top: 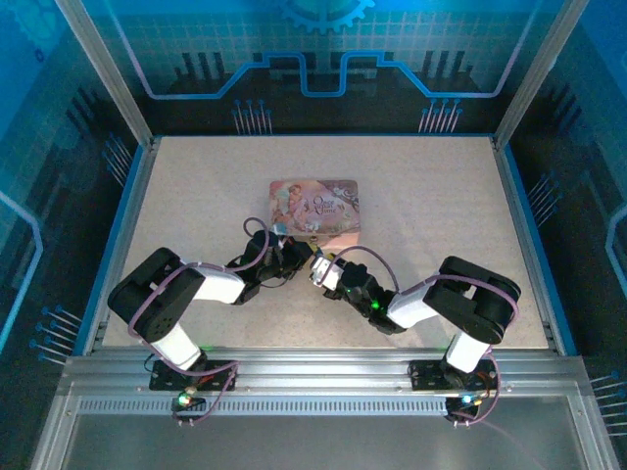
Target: Unlock the padlock with the key
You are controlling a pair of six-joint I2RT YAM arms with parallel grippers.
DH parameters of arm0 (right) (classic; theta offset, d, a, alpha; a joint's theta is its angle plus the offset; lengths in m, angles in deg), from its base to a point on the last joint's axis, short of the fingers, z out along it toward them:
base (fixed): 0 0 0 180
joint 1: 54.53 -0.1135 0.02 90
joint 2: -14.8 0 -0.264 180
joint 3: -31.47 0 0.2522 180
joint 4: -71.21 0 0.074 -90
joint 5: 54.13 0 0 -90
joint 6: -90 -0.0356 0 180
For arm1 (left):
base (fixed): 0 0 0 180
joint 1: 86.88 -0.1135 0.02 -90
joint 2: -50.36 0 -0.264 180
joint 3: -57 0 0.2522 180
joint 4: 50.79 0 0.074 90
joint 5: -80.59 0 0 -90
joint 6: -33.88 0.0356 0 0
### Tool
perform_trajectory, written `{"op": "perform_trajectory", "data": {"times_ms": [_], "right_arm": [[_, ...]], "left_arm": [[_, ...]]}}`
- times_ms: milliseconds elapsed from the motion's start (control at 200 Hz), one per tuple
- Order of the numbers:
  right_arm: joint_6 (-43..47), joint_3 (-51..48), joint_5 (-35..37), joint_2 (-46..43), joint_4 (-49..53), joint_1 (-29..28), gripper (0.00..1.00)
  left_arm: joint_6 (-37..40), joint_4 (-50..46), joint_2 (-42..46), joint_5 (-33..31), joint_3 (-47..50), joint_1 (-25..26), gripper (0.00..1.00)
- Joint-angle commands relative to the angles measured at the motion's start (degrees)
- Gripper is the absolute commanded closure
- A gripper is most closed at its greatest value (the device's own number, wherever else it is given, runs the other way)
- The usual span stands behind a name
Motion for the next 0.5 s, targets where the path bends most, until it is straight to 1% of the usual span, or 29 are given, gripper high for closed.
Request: {"op": "perform_trajectory", "data": {"times_ms": [0,105,495], "right_arm": [[1.0,0.9,1.5,-0.3,-1.9,-0.8,0.68],[0.7,1.2,1.7,-0.1,-1.7,-0.7,0.71],[1.0,3.1,2.1,2.2,-2.4,-0.7,0.71]], "left_arm": [[-0.4,1.6,1.3,2.5,-0.1,-0.3,0.96],[-0.4,1.8,1.2,2.7,0.0,-0.3,0.96],[-0.7,2.5,1.1,2.7,0.2,-0.2,0.96]]}}
